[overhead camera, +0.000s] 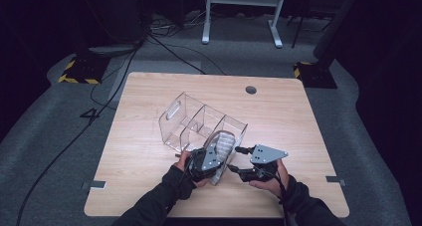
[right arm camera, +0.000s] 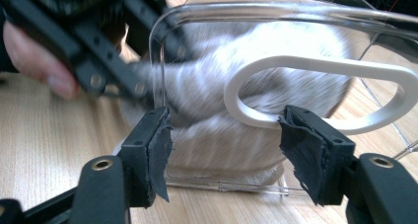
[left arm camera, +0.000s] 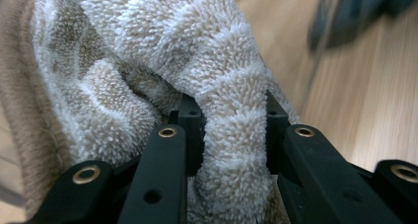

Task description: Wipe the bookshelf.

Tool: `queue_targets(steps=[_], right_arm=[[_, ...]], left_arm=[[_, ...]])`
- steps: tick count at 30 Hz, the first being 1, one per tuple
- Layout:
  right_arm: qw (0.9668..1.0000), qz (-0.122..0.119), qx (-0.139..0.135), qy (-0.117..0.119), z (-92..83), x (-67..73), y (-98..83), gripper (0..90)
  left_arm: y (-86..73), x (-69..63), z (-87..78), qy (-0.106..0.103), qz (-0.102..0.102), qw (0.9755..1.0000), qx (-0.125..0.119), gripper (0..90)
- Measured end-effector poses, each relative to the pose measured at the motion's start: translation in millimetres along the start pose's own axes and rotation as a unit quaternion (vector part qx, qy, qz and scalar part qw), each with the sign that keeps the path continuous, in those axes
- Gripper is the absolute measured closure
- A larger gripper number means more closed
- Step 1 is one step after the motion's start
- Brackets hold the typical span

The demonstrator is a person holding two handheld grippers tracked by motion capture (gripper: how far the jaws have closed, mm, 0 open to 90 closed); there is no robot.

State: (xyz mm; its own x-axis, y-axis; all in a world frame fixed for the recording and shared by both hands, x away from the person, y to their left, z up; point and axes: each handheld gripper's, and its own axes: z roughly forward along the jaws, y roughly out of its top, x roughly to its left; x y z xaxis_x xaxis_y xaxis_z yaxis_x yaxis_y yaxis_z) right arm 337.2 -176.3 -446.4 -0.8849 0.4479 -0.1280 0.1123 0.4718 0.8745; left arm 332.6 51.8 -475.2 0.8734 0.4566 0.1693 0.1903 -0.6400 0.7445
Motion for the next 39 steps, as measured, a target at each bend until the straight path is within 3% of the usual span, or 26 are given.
queue_targets(steps=[2, 4, 6, 9, 17, 22, 25, 29, 32, 39], right_arm=[[1.0000, -0.001, 0.002, -0.001, 0.1, -0.1, 0.0, 36.6], [1.0000, 0.001, 0.003, -0.004, 0.4, -0.5, 0.0, 36.7], [1.0000, 0.001, 0.003, -0.004, 0.4, -0.8, 0.0, 36.5], [1.0000, 0.000, 0.003, -0.002, 0.2, -0.4, 0.1, 36.2], [1.0000, -0.001, 0.000, -0.001, 0.3, -0.4, 0.4, 35.7], [1.0000, 0.001, 0.001, -0.002, -0.2, -1.3, 0.2, 36.1], [1.0000, 0.001, 0.002, -0.001, -0.3, -0.8, 0.0, 35.9], [1.0000, -0.001, 0.005, -0.002, -0.6, -0.9, -0.4, 36.0], [1.0000, 0.004, 0.003, -0.001, -1.6, -2.8, -1.3, 36.1], [1.0000, 0.004, 0.004, -0.007, -1.2, -3.2, -0.9, 35.7]], left_arm=[[-6.0, -1.6, 3.3, -0.004, 0.002, 1.0000, 0.004, 72.6], [-8.6, 0.2, 3.2, -0.011, -0.010, 0.9999, -0.004, 72.6], [-5.3, 1.4, 1.1, -0.008, 0.000, 1.0000, -0.002, 72.6], [2.1, 3.7, -5.5, -0.003, -0.001, 0.9998, -0.020, 72.7], [48.4, 18.7, -27.7, 0.019, 0.020, 0.9972, -0.069, 72.8], [72.9, 30.7, -21.7, 0.039, 0.024, 0.9965, -0.069, 72.7], [75.7, 35.7, -12.8, 0.039, 0.006, 0.9970, -0.068, 72.7], [72.5, 26.0, 0.1, 0.043, 0.019, 0.9978, -0.046, 73.0], [68.2, 24.5, -1.1, 0.038, 0.012, 0.9980, -0.049, 73.1], [54.3, 13.9, -7.2, 0.039, 0.017, 0.9983, -0.041, 73.2]])
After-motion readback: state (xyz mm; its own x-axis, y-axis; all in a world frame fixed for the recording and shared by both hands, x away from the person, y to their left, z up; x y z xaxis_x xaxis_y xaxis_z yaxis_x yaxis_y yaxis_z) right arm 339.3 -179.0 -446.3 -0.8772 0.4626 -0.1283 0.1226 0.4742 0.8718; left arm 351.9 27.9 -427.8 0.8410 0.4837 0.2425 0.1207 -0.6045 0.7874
